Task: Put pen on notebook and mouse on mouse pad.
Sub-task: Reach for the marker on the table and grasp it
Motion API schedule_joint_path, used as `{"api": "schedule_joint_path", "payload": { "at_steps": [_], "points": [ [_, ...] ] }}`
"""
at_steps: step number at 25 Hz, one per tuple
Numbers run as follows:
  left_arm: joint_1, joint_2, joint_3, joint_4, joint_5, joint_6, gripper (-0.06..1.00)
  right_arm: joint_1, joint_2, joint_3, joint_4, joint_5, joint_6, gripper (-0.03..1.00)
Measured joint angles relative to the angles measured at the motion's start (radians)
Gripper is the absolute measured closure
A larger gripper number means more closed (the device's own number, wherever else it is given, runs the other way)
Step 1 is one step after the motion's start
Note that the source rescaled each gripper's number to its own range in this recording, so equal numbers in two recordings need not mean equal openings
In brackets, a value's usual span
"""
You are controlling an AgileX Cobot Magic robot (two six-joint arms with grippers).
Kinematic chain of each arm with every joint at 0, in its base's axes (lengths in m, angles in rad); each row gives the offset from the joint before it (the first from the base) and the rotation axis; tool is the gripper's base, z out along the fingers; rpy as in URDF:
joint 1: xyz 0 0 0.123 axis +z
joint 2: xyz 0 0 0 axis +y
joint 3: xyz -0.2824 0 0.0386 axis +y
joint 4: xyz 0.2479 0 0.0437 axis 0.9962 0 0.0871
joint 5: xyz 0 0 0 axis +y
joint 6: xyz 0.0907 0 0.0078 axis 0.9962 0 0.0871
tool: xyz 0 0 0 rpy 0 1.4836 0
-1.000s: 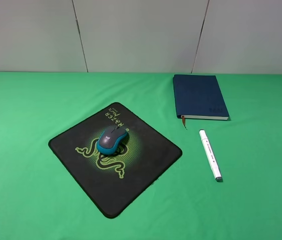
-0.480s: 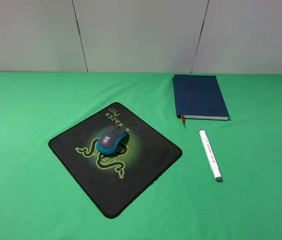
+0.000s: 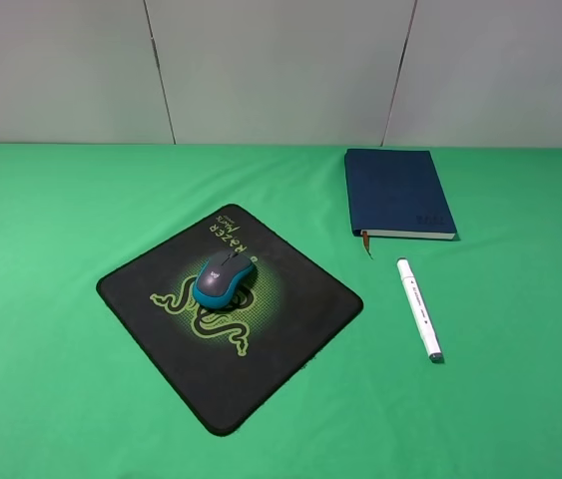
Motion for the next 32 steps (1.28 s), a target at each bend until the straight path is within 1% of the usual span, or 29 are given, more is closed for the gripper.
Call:
{"api": "schedule_joint_path", "payload": {
  "at_steps": [4,11,15,22,32],
  "points": [
    [0.0,0.0,0.0,0.0,0.0,0.0,-0.06,0.103,0.198,-0.032,-0.023,-0.011,0.0,-0.03],
    [0.0,0.0,0.0,0.001,0.0,0.0,-0.06,0.254,0.531,-0.103,-0.03,-0.03,0.006,-0.03],
    [0.0,0.0,0.0,0.003,0.0,0.0,-0.06,0.311,0.712,-0.137,-0.03,-0.051,0.028,-0.03],
    [0.0,0.0,0.0,0.003,0.0,0.0,-0.06,0.321,0.967,-0.15,-0.038,-0.134,0.095,-0.03],
    [0.0,0.0,0.0,0.003,0.0,0.0,-0.06,0.321,1.14,-0.15,-0.041,-0.251,0.128,-0.03]
  ]
}}
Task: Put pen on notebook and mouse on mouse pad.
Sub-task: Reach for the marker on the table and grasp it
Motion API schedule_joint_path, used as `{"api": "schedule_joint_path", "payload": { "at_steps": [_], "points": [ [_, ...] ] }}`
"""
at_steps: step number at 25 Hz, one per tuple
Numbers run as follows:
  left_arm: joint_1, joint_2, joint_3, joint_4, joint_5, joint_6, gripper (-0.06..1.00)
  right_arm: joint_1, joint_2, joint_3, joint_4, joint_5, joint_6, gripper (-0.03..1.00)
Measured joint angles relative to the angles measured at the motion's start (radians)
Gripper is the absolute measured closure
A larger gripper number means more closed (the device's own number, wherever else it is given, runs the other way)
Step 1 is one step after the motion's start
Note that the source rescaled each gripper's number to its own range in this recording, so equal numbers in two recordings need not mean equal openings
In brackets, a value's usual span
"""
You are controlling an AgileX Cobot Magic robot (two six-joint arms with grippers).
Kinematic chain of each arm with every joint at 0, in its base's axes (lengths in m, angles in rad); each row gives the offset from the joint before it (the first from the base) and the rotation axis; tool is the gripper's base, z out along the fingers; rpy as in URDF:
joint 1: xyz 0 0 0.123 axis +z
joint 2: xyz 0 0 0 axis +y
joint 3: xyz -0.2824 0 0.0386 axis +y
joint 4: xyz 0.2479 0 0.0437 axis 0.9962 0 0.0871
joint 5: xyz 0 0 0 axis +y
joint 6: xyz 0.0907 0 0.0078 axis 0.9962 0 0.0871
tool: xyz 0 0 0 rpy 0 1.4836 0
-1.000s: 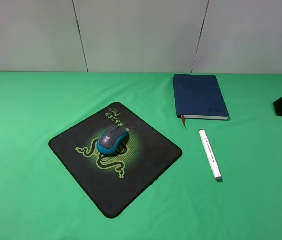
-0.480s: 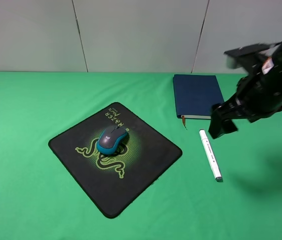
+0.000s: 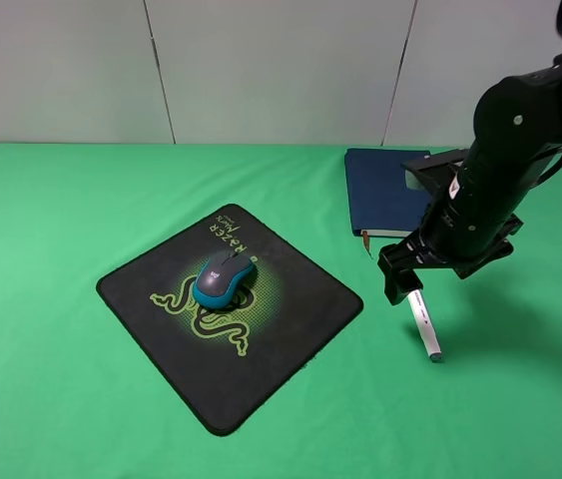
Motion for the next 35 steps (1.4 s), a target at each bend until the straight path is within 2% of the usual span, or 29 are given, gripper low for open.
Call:
{"api": "schedule_joint_path", "payload": {
  "at_steps": [9,24,26,30,35],
  "points": [
    [0.0,0.0,0.0,0.0,0.0,0.0,-0.06,0.0,0.079,-0.001,0.0,-0.077,0.0,-0.03],
    [0.0,0.0,0.0,0.0,-0.004,0.0,-0.06,0.0,0.143,-0.001,0.0,-0.105,0.0,-0.02],
    [0.0,0.0,0.0,0.0,-0.004,0.0,-0.06,0.0,0.15,-0.001,0.0,-0.105,0.0,0.03],
    [0.0,0.0,0.0,0.0,-0.004,0.0,-0.06,0.0,0.152,-0.001,0.0,-0.105,0.0,0.22],
    [0.0,0.0,0.0,0.0,-0.004,0.0,-0.06,0.0,0.152,-0.001,0.0,-0.105,0.0,0.55]
  ]
}}
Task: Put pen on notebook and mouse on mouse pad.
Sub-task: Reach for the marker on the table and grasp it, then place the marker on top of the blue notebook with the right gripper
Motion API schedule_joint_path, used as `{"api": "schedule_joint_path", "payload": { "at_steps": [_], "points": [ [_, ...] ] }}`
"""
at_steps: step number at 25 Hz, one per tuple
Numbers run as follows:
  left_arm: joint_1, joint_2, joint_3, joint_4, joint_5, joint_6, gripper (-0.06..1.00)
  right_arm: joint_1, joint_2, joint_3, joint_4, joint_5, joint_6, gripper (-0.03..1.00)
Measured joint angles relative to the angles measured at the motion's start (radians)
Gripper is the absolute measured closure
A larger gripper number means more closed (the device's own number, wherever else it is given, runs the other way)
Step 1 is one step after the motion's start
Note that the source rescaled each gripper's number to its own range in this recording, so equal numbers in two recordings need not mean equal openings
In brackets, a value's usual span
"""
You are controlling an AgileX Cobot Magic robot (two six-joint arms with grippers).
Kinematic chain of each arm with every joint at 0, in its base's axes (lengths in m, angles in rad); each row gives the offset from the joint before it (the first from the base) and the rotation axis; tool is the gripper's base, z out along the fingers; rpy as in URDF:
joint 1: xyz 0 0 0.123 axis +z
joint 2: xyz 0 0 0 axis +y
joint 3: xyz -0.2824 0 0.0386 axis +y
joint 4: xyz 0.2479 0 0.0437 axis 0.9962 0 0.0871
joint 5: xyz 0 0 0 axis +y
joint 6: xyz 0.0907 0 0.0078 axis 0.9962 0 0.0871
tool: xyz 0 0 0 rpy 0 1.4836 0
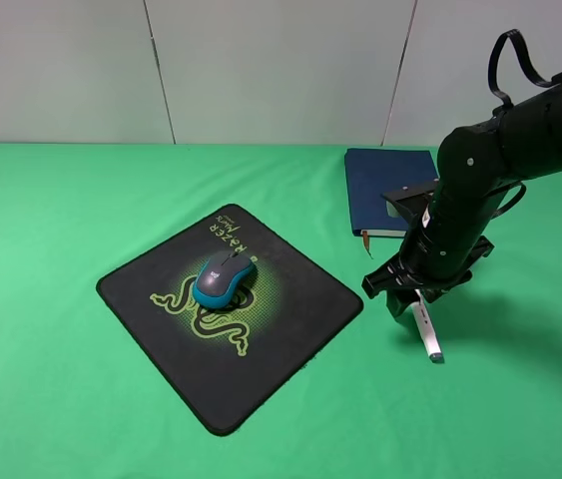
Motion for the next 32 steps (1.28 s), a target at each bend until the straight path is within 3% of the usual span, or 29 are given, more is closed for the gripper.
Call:
{"api": "schedule_joint_path", "payload": {
  "at_steps": [7,18,28,32],
  "points": [
    [0.0,0.0,0.0,0.0,0.0,0.0,-0.06,0.0,0.0,0.0,0.0,0.0,0.0,0.97],
    [0.0,0.0,0.0,0.0,0.0,0.0,-0.06,0.0,-0.003,-0.01,0.0,0.01,0.0,0.96],
    [0.0,0.0,0.0,0.0,0.0,0.001,-0.06,0.0,-0.021,-0.225,0.0,0.249,0.0,0.96],
    [0.0,0.0,0.0,0.0,0.0,0.001,-0.06,0.0,-0.021,-0.323,0.0,0.289,0.0,0.96]
  ]
}}
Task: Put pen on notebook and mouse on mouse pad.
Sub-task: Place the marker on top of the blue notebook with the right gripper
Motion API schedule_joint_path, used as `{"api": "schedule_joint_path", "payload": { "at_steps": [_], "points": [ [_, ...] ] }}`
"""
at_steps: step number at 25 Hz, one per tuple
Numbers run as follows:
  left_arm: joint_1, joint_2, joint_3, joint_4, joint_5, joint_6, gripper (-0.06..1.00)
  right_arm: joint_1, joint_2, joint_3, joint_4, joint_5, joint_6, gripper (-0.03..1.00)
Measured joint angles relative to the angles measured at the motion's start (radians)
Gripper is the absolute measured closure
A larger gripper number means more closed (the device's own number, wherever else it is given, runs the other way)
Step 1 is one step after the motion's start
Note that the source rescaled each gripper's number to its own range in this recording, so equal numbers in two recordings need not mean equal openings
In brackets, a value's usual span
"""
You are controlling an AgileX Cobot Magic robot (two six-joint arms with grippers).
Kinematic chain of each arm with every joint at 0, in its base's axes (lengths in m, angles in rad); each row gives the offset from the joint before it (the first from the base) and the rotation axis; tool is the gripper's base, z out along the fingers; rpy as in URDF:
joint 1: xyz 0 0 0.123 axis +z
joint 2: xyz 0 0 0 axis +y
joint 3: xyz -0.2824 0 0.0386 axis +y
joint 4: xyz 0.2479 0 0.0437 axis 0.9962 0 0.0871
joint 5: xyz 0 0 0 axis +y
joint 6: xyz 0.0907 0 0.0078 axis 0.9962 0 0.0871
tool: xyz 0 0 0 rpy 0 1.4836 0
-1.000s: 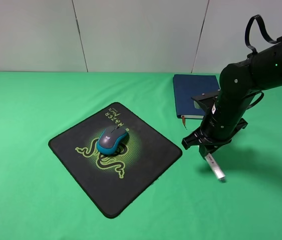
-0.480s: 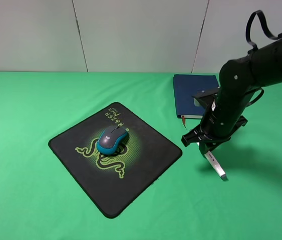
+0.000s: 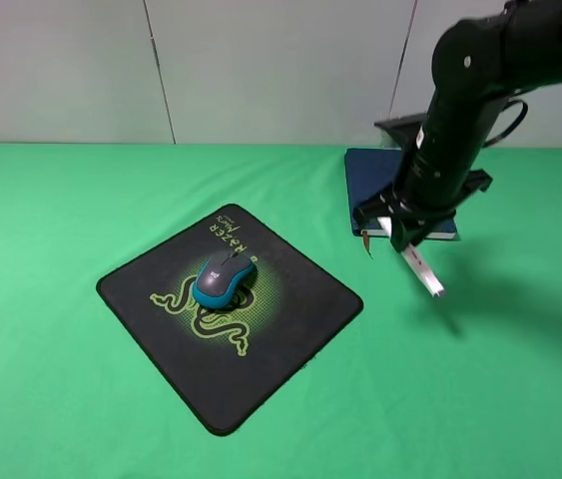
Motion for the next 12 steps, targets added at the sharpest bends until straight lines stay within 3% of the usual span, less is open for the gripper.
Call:
{"api": "schedule_joint_path", "payload": {
  "at_steps": [12],
  "points": [
    [0.0,0.0,0.0,0.0,0.0,0.0,-0.06,-0.042,0.152,-0.337,-0.028,0.125,-0.004,0.96]
  ]
}}
